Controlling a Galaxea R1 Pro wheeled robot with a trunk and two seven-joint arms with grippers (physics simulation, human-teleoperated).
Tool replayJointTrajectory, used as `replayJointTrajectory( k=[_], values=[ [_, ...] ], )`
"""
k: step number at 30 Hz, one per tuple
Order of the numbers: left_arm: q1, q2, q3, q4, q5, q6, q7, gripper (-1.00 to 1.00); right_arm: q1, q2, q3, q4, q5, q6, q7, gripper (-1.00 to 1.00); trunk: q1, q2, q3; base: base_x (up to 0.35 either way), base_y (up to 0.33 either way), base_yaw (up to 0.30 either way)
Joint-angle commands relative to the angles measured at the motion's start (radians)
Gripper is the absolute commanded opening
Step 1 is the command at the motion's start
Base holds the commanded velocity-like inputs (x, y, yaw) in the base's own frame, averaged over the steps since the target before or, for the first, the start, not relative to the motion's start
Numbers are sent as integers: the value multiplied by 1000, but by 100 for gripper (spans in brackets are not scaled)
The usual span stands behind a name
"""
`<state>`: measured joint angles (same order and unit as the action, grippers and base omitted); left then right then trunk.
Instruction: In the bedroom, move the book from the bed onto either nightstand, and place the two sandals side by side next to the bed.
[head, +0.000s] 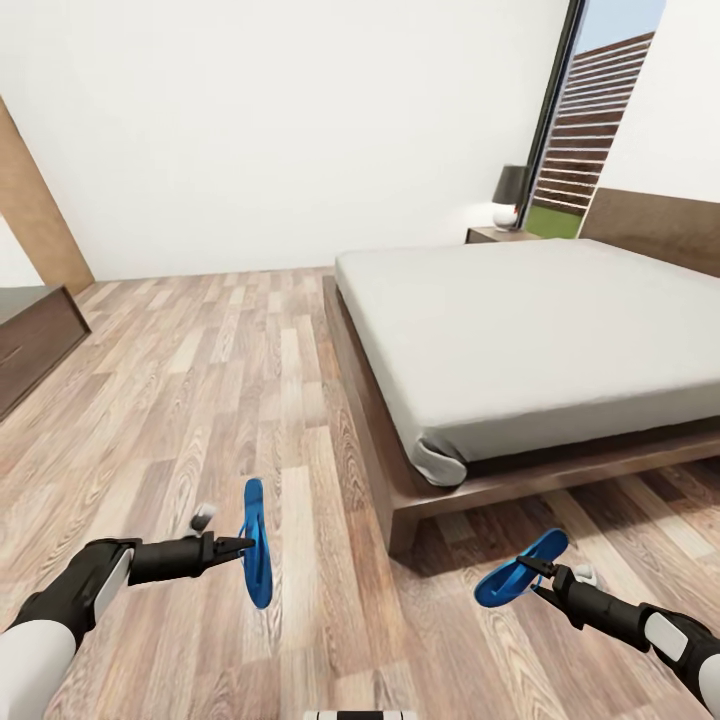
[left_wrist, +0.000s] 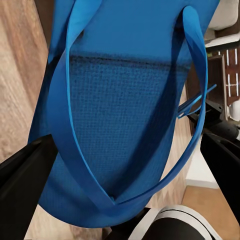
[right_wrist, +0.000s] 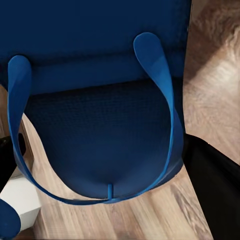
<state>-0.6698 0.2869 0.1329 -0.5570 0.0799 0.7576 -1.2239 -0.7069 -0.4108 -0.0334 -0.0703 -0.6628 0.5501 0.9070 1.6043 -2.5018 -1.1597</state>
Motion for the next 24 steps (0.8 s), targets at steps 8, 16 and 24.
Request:
replayJointTrajectory(
  k=[8,16,24],
  values=[
    [-1,0,1,0,2,8,0,-100,0,0,-3,0,-1,8,1,-100,0,0,-5,-55,-77,123],
    [-1,-1,0,0,2,8,1,-100,0,0,-3,0,-1,8,1,-100,0,0,-9,-4,-93,123],
    [-1,-4,0,0,1,8,2,-100,0,0,-3,0,-1,8,1,-100,0,0,-13,0,-63,122]
  ],
)
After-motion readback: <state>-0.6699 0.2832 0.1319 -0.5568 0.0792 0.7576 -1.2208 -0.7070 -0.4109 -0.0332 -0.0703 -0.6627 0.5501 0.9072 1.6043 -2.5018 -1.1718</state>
